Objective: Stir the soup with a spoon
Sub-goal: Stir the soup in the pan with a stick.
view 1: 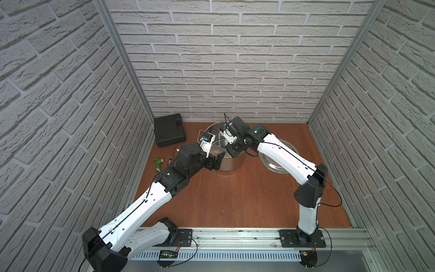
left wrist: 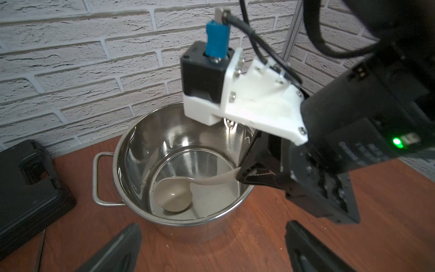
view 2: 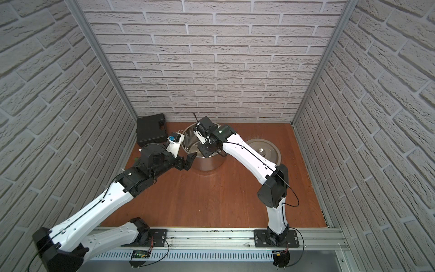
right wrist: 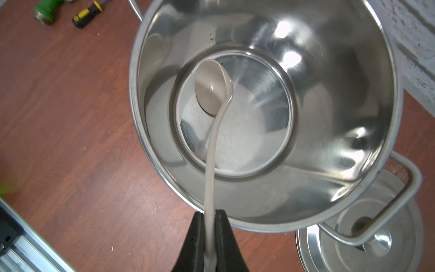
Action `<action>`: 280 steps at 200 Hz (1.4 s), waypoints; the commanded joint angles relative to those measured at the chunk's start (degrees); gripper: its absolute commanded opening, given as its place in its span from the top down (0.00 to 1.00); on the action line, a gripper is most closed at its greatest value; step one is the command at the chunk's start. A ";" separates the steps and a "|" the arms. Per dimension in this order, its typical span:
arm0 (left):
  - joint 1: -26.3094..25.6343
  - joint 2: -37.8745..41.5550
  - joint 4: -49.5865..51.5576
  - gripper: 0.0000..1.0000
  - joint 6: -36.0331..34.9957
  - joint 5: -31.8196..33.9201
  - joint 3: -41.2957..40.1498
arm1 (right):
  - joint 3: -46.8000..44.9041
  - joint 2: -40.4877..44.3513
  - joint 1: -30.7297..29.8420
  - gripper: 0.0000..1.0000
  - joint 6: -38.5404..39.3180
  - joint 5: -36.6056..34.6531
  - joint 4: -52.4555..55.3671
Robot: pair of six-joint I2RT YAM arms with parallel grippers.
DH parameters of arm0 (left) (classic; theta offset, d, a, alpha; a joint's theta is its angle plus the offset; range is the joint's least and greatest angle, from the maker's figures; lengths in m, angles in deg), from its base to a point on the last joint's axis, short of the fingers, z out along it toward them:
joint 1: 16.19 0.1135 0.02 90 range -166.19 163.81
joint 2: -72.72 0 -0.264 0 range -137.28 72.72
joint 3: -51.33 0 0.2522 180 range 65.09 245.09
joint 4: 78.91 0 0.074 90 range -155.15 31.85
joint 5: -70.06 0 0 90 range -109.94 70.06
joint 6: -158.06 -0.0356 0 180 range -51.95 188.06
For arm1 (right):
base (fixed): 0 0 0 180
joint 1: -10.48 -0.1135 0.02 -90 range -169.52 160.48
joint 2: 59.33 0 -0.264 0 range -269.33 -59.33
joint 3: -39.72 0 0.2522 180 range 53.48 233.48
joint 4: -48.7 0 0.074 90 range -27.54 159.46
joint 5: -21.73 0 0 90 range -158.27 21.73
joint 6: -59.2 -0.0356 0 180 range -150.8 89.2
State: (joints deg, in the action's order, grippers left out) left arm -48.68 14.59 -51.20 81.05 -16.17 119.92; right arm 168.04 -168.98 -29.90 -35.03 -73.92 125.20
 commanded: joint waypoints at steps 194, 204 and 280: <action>-0.12 0.90 -3.84 0.02 1.16 0.54 -0.62 | 7.92 -1.76 2.01 0.97 -0.34 -1.03 -0.81; -0.18 0.68 -4.02 0.02 1.12 0.53 -0.64 | 7.42 -1.26 1.58 0.97 -0.27 -0.69 -0.46; -0.13 0.28 -3.86 0.02 0.55 1.22 -0.19 | -5.07 8.09 3.00 0.97 2.67 -4.91 -0.95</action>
State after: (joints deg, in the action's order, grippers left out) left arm -48.68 14.98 -52.38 81.79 -15.73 119.27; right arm 165.00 -166.18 -28.39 -33.74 -76.63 125.77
